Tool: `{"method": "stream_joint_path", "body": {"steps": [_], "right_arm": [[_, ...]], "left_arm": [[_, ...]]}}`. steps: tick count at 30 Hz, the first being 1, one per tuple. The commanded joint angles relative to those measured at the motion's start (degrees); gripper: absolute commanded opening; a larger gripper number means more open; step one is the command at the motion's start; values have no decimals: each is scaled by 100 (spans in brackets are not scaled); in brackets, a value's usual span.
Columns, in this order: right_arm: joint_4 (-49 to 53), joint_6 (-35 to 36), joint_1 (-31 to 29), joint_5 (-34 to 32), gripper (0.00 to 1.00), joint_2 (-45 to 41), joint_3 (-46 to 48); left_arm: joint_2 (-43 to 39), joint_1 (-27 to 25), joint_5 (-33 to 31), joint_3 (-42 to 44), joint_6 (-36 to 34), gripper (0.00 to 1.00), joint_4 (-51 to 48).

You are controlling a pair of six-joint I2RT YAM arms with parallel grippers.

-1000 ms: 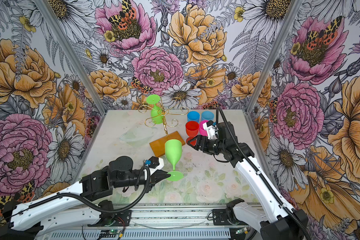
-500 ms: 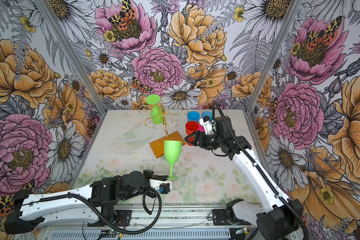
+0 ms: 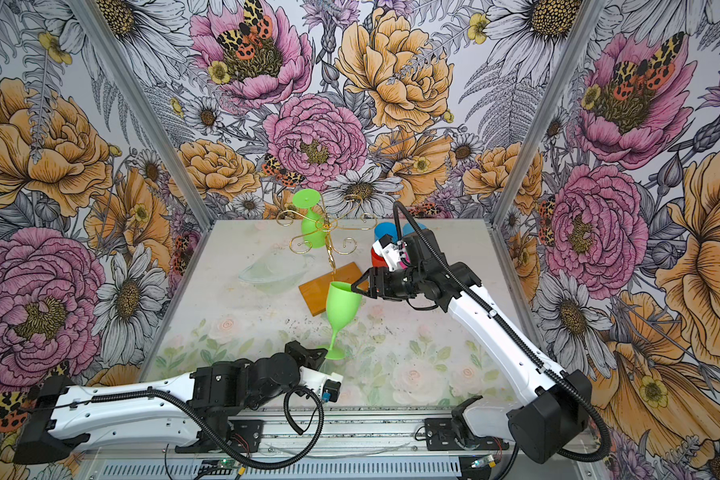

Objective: Take the wine glass off the wine glass rack
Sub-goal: 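Tilt the green glass upright with the left gripper while the right gripper grasps it, then carry the green glass toward the red glass while the left gripper releases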

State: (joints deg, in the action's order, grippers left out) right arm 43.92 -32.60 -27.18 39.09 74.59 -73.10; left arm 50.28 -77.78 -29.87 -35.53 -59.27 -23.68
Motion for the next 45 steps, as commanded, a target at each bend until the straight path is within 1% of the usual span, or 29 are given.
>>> {"method": "stream_joint_path", "body": {"steps": [1,4,10,11,14,19,21,22,24,27,29,32,34,35,37,39,42,45], "right_arm": [[210,218,-85,-31,61,64,-189],[287,262,-87,19,53,131,-186],[446,330,-94,145,41,238,-114],[466,346,-95,162,40,252,-101],[495,350,-103,222,32,284,-74],[495,330,-106,285,15,293,-69],[495,324,-104,330,14,298,-56],[495,322,-107,356,12,298,-36],[495,324,-106,400,8,300,-19],[495,324,-104,408,3,290,33],[499,307,-100,417,2,261,74],[520,316,-74,411,0,196,136],[522,347,-25,336,0,140,152],[522,350,7,275,0,116,167],[529,355,56,-1,0,10,230],[538,401,82,-445,0,-151,301],[630,519,120,-1205,0,-350,367],[805,713,118,-2166,0,-448,292]], "left_arm": [[-182,-36,-393,74,-602,0,249],[-220,-36,-566,196,-914,0,321],[-207,-40,-1097,420,-1670,0,583],[-212,-40,-1140,448,-1743,0,655],[-286,-43,-1135,501,-1877,0,723],[-348,-44,-1231,584,-2023,0,776],[-378,-43,-1273,629,-2092,0,828],[-400,-44,-1293,646,-2122,3,838],[-422,-38,-1335,687,-2193,6,866],[-432,-36,-1379,721,-2248,18,844],[-423,-65,-1414,722,-2270,26,830],[-423,-137,-1427,711,-2262,41,830],[-423,-169,-1378,705,-2183,52,829],[-410,-190,-1360,697,-2116,55,830],[-392,-249,-1320,671,-1882,59,826],[-387,-343,-1337,627,-1532,63,831],[-420,-486,-1264,534,-753,71,875],[-432,-595,-1270,510,108,80,1265]]}}
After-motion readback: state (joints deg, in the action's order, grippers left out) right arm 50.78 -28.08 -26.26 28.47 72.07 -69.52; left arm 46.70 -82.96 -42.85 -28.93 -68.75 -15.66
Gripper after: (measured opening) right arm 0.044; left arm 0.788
